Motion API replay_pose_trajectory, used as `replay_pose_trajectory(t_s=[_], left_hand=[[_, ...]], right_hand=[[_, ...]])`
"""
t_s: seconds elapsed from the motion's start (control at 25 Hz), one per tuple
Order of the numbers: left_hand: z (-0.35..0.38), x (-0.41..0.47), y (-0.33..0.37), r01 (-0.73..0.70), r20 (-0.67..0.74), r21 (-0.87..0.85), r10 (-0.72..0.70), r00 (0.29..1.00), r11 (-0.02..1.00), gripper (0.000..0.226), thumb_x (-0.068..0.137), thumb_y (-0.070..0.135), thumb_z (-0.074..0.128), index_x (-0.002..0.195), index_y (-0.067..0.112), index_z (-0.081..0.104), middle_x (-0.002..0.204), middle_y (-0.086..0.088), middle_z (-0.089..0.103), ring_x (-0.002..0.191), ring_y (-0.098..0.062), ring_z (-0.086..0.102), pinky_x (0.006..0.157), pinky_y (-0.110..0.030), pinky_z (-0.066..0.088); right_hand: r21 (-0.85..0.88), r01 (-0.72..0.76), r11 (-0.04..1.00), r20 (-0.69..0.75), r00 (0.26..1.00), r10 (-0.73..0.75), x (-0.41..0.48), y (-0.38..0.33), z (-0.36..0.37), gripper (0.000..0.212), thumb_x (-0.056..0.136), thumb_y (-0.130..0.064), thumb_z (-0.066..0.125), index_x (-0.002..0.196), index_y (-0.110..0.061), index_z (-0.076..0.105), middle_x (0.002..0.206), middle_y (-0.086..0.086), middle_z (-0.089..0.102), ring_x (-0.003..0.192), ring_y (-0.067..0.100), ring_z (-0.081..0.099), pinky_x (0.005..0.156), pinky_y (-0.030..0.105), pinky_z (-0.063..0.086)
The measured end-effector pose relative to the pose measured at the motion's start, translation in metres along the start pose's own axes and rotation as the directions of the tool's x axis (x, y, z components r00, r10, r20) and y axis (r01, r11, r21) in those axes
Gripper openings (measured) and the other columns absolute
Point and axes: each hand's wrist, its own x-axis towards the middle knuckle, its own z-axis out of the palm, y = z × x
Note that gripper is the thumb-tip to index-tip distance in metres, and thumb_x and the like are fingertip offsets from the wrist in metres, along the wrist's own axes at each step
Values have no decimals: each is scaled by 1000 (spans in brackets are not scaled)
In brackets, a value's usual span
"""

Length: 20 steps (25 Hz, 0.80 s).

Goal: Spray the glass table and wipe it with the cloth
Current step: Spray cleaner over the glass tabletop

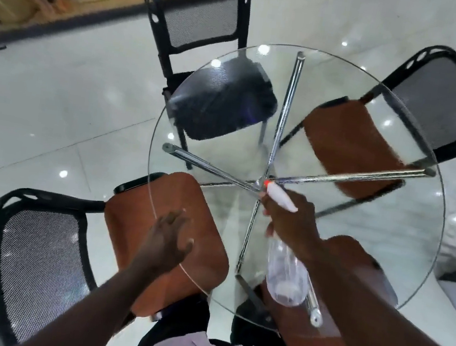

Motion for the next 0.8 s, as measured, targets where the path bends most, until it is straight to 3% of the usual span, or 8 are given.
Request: replay_pose_trajectory(t_s=[0.08, 0.2, 0.36, 0.44, 0.6, 0.68, 0.8], left_hand=[[-28, 16, -9, 5, -50, -15, -6, 999, 1000, 53, 89, 26, 79, 136, 10, 60, 144, -15, 57, 130, -34, 56, 103, -43, 49], [-53, 23, -20, -3, -76, -16, 2, 997, 1000, 56, 91, 30, 76, 140, 11, 57, 147, -11, 55, 134, -30, 52, 105, -39, 46], [-44, -5, -28, 27, -13, -14, -27, 1000, 1000, 59, 93, 35, 73, 145, 15, 54, 152, -8, 52, 137, -27, 51, 110, -40, 47], [-26, -25, -28, 47, 33, -38, -45, 998, 998, 60, 95, 35, 71, 148, 16, 51, 156, -6, 48, 142, -25, 46, 114, -38, 42], [7, -52, -19, 18, 126, -35, -13, 992, 999, 64, 94, 34, 70, 151, 16, 47, 161, -6, 42, 147, -24, 39, 118, -35, 36], [17, -55, -8, -29, 181, -17, 32, 983, 999, 64, 93, 32, 71, 150, 14, 49, 159, -8, 43, 146, -26, 40, 119, -38, 37], [28, -48, 16, -109, 225, 43, 96, 970, 993, 63, 89, 31, 71, 146, 7, 54, 151, -14, 52, 137, -35, 50, 115, -43, 44]], right_hand=[[15, 63, 998, -3, 998, -63, 12, -28, 17, 25, 90, -46, 80, 102, -24, 80, 85, 1, 81, 51, 29, 74, 66, 44, 66], [-28, 79, 996, -33, 996, -80, 9, -49, 43, 42, 86, -55, 72, 108, -21, 79, 76, 3, 79, 50, 28, 74, 69, 52, 67], [-40, 70, 997, 48, 997, -68, -26, -33, 65, 27, 94, -39, 77, 97, -13, 79, 67, 9, 75, 46, 29, 70, 61, 43, 63], [-196, 113, 974, 112, 989, -93, -48, 1, 71, 29, 94, -43, 79, 92, -15, 75, 69, 5, 76, 48, 21, 72, 59, 36, 62], [-309, 37, 950, 53, 998, -22, -84, 67, 51, 33, 92, -50, 77, 75, -25, 65, 57, 1, 68, 47, 18, 69, 57, 40, 61], [-249, -62, 967, 18, 998, 68, -94, 98, 28, 29, 94, -49, 75, 75, -32, 63, 64, -3, 67, 60, 18, 68, 64, 39, 58], [187, -264, 946, 39, 964, 261, -113, 130, -2, 20, 93, -46, 80, 90, -30, 70, 71, 1, 68, 63, 29, 66, 58, 37, 60]])
